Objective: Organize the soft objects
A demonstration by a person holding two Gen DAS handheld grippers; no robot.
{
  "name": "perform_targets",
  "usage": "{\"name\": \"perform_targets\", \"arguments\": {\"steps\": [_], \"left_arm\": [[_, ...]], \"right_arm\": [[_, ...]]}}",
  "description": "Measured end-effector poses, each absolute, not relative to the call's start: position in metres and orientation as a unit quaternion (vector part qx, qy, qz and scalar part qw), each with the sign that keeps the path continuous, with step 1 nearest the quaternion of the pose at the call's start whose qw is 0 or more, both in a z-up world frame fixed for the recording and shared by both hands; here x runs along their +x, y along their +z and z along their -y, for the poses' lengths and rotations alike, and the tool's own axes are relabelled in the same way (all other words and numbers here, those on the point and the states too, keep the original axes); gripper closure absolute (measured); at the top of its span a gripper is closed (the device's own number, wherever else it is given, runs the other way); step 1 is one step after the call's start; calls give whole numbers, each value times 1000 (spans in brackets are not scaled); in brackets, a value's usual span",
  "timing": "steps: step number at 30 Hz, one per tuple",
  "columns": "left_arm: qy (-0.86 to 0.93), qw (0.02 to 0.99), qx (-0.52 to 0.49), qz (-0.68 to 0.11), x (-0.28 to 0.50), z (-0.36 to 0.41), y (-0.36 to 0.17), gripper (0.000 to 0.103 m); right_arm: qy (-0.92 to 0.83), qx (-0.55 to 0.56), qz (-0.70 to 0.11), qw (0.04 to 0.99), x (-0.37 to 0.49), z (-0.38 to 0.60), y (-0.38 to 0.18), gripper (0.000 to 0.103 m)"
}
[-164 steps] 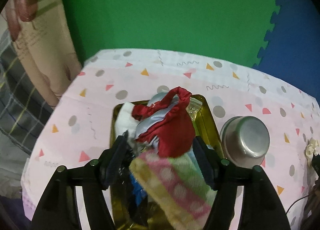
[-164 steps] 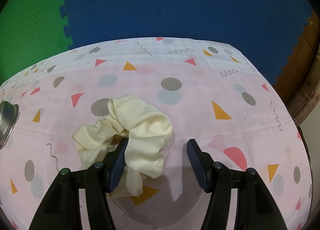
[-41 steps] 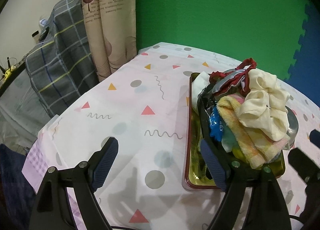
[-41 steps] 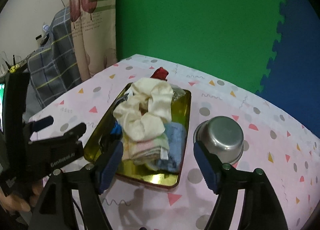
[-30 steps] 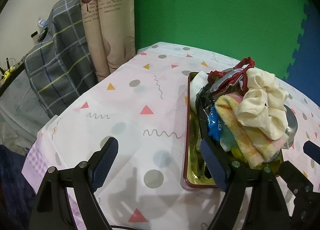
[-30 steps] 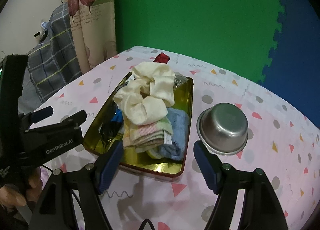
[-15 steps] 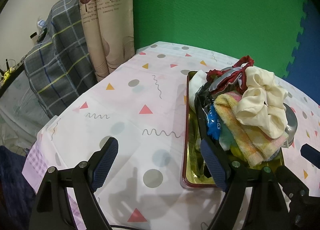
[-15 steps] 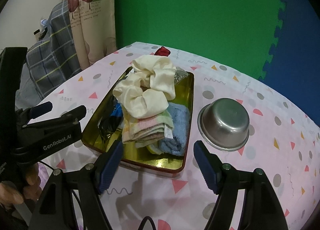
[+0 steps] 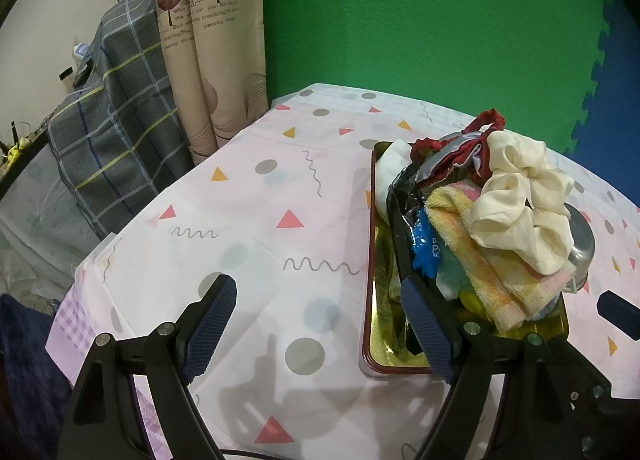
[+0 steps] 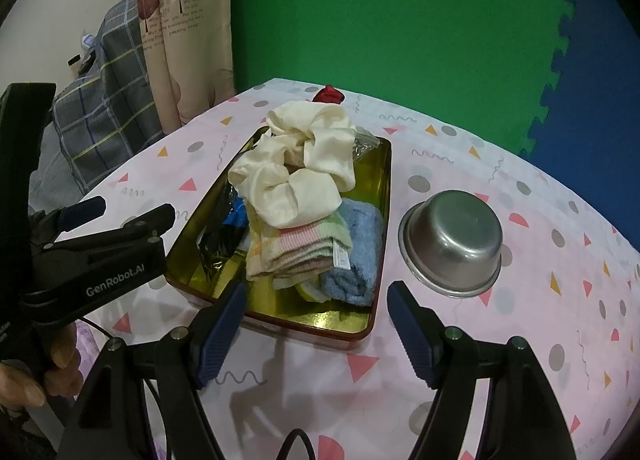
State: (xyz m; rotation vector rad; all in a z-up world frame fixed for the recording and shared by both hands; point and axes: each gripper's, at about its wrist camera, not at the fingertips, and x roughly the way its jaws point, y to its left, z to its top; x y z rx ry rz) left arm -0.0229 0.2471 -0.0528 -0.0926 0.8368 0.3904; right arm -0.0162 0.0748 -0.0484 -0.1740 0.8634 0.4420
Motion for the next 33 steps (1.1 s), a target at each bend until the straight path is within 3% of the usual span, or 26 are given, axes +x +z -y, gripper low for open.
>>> {"name": "perform_targets", "arguments": {"steps": [33], "left_arm": [[183, 895, -46, -405, -22, -247, -55, 21]], "right_arm": [[214, -85, -422, 877, -17, -84, -54, 28]]}}
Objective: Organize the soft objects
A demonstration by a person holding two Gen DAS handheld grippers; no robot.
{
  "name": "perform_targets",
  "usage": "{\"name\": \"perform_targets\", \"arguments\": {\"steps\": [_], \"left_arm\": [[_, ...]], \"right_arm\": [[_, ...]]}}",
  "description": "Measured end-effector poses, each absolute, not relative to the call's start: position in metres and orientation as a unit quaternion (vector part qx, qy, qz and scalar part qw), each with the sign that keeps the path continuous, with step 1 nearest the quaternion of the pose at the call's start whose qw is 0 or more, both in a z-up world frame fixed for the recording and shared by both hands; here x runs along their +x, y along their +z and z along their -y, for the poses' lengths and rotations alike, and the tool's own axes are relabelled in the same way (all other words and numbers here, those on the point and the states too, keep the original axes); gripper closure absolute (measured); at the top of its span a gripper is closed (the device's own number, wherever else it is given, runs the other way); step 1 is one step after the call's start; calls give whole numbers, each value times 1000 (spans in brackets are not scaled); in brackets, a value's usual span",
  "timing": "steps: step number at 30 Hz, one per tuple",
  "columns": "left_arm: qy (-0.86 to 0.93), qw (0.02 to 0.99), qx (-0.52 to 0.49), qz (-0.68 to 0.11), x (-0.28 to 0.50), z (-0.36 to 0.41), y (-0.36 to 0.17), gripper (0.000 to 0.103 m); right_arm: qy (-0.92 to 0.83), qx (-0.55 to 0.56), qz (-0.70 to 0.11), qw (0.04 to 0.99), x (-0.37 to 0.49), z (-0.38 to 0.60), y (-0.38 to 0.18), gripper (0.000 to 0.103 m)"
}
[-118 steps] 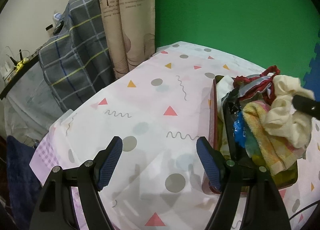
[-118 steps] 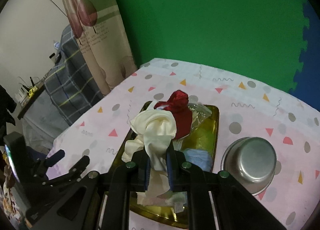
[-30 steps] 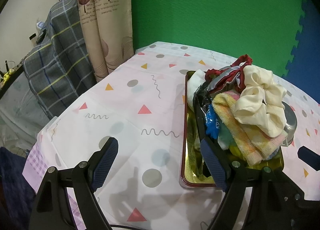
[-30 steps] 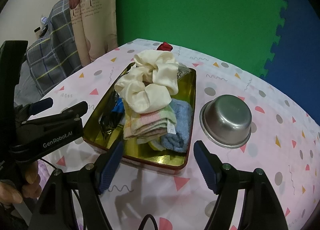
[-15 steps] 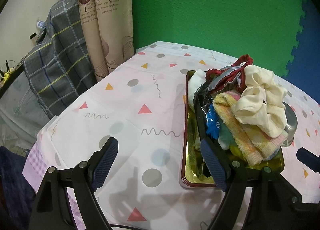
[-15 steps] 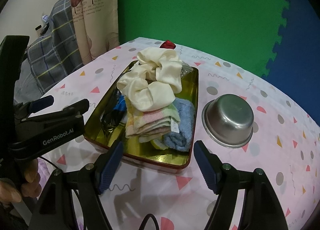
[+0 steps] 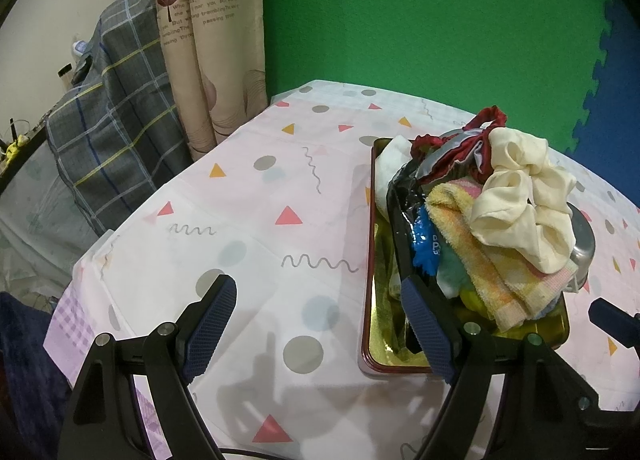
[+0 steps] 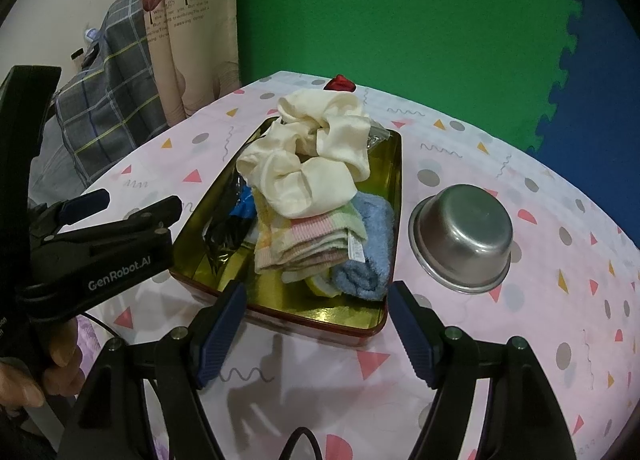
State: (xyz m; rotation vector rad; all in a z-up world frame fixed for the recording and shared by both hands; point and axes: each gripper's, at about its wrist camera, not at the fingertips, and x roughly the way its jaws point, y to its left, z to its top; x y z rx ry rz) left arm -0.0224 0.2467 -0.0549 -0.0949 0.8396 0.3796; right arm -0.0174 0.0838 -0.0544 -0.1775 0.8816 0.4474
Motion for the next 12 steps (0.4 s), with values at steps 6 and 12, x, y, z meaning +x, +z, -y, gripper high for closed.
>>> {"name": "perform_targets", "arguments": {"steps": [6, 12], "left_arm": [[182, 895, -47, -405, -23, -246, -56, 21], [182, 896, -45, -403, -23, -246, -55, 20]], "right_arm": [[214, -86, -421, 877, -18, -84, -54, 28], [215, -90, -419, 878, -17, -85, -54, 28]]}}
